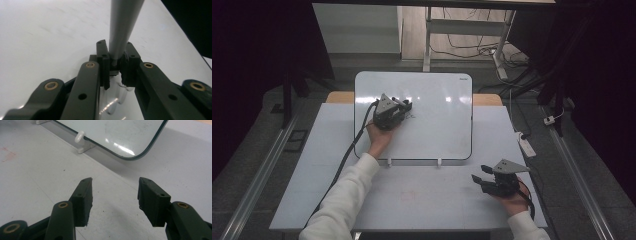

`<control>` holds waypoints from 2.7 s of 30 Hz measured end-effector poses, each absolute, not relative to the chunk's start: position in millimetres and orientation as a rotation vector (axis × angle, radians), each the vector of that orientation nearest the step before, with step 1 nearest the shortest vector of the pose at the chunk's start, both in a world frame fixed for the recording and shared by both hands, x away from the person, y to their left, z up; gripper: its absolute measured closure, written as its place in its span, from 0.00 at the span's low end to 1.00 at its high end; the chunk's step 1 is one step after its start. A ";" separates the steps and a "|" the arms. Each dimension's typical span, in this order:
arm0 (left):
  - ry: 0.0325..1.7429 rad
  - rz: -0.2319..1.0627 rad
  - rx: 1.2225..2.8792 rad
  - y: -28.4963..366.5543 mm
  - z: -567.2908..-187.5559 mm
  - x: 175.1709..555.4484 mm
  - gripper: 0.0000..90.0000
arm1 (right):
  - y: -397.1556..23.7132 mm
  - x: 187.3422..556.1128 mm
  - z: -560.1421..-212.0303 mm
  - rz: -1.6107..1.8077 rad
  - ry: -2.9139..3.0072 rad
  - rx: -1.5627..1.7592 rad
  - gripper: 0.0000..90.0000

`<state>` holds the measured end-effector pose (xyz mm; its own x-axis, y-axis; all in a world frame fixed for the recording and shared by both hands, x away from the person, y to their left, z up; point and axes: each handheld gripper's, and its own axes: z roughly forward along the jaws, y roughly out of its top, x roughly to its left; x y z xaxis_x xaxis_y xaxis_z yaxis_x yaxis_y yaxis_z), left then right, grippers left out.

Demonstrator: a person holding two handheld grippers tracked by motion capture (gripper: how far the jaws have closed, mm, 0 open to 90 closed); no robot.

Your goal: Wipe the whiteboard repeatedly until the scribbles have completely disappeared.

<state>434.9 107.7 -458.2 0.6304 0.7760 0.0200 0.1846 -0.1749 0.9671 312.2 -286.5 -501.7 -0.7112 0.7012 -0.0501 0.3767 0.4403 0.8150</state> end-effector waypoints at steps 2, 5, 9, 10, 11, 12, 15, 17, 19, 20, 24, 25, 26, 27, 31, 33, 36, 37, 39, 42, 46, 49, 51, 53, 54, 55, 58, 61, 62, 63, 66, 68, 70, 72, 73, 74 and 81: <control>0.761 0.627 1.721 100.5 -468.6 424.7 0.87 | -286.3 312.1 -501.6 1.165 2.315 0.914 0.51; 0.743 0.618 1.730 95.7 -478.6 415.2 0.87 | -286.1 312.1 -501.9 1.167 2.316 0.916 0.51; 0.784 0.660 1.711 107.8 -469.9 419.7 0.87 | -285.0 311.1 -501.9 1.162 2.319 0.909 0.51; 0.804 0.654 1.694 114.5 -467.3 422.6 0.87 | -285.2 310.8 -501.4 1.161 2.317 0.906 0.51; 0.818 0.656 1.678 119.9 -465.4 424.9 0.87 | -285.5 310.6 -501.0 1.163 2.315 0.904 0.51; 0.825 0.653 1.671 123.5 -464.3 426.5 0.87 | -285.9 310.8 -500.8 1.165 2.312 0.909 0.51; 0.815 0.642 1.668 117.0 -467.6 425.6 0.87 | -286.2 311.9 -501.7 1.164 2.315 0.913 0.51; 0.790 0.623 1.681 104.2 -472.1 422.7 0.87 | -284.8 311.8 -502.6 1.161 2.322 0.912 0.51; 0.766 0.623 1.699 93.2 -475.3 419.9 0.87 | -283.7 311.2 -502.5 1.158 2.324 0.906 0.51; 0.763 0.632 1.701 91.8 -475.3 419.4 0.87 | -283.8 310.9 -502.2 1.161 2.324 0.904 0.51; 0.793 0.655 1.689 109.5 -468.2 424.3 0.87 | -285.7 310.5 -501.4 1.165 2.316 0.911 0.51; 0.810 0.658 1.678 116.5 -465.6 426.0 0.87 | -286.0 310.6 -501.6 1.165 2.316 0.912 0.51; 0.824 0.665 1.667 122.7 -463.5 427.3 0.87 | -286.0 310.7 -501.8 1.165 2.317 0.911 0.51; 0.837 0.667 1.658 127.2 -462.1 428.2 0.87 | -285.9 311.0 -501.9 1.165 2.317 0.911 0.51; 0.835 0.639 1.644 120.9 -466.8 426.4 0.87 | -284.6 311.3 -502.7 1.163 2.325 0.907 0.51; 0.808 0.621 1.654 106.4 -472.3 423.2 0.87 | -284.0 311.3 -502.9 1.160 2.325 0.904 0.51; 0.779 0.611 1.671 90.3 -477.0 420.0 0.87 | -283.8 311.2 -502.8 1.160 2.324 0.905 0.51; 0.775 0.618 1.677 90.3 -476.6 420.0 0.87 | -283.9 311.3 -502.9 1.159 2.325 0.906 0.50; 0.779 0.627 1.685 98.8 -473.5 421.5 0.87 | -284.2 311.5 -503.1 1.159 2.327 0.907 0.50; 0.818 0.669 1.679 123.0 -466.8 423.4 0.87 | -284.4 311.9 -503.7 1.160 2.329 0.908 0.50; 0.863 0.718 1.665 149.2 -463.5 420.8 0.87 | -283.2 311.9 -504.0 1.160 2.332 0.902 0.50; 0.862 0.700 1.650 147.1 -469.1 417.6 0.87 | -281.9 311.9 -504.2 1.158 2.334 0.900 0.50; 0.836 0.681 1.666 136.4 -473.5 414.9 0.87 | -280.7 311.9 -504.1 1.158 2.336 0.900 0.50; 0.801 0.682 1.696 122.5 -477.5 410.8 0.87 | -279.7 311.9 -504.0 1.160 2.336 0.898 0.50; 0.793 0.676 1.701 117.9 -478.7 409.7 0.87 | -279.3 312.1 -504.1 1.161 2.337 0.899 0.50; 0.793 0.681 1.700 115.4 -479.2 409.0 0.87 | -279.0 312.4 -504.4 1.160 2.339 0.900 0.50; 0.806 0.679 1.696 123.7 -476.6 411.1 0.87 | -278.4 312.7 -505.3 1.153 2.345 0.896 0.50; 0.857 0.719 1.670 143.8 -471.1 411.8 0.87 | -279.2 312.6 -505.1 1.157 2.343 0.898 0.50; 0.875 0.727 1.659 151.1 -470.0 411.7 0.87 | -279.5 312.7 -505.0 1.158 2.341 0.903 0.50; 0.886 0.729 1.652 157.2 -469.8 411.7 0.87 | -279.6 313.0 -505.0 1.159 2.340 0.904 0.50; 0.896 0.725 1.627 161.5 -473.2 410.0 0.87 | -278.7 313.1 -505.5 1.156 2.345 0.898 0.50; 0.887 0.715 1.621 154.8 -475.9 409.1 0.87 | -278.2 313.0 -506.0 1.152 2.347 0.896 0.50; 0.869 0.706 1.622 143.9 -478.5 409.0 0.87 | -278.0 312.7 -505.4 1.156 2.345 0.898 0.50; 0.856 0.688 1.618 133.2 -480.9 408.7 0.87 | -278.0 312.2 -504.6 1.158 2.342 0.896 0.50; 0.851 0.682 1.617 128.3 -482.5 408.0 0.87 | -278.3 312.0 -504.3 1.159 2.341 0.896 0.50; 0.845 0.680 1.621 124.4 -483.9 407.0 0.87 | -278.6 311.9 -504.2 1.160 2.340 0.897 0.50; 0.900 0.738 1.620 152.9 -478.4 404.4 0.87 | -279.2 313.0 -505.4 1.160 2.345 0.899 0.50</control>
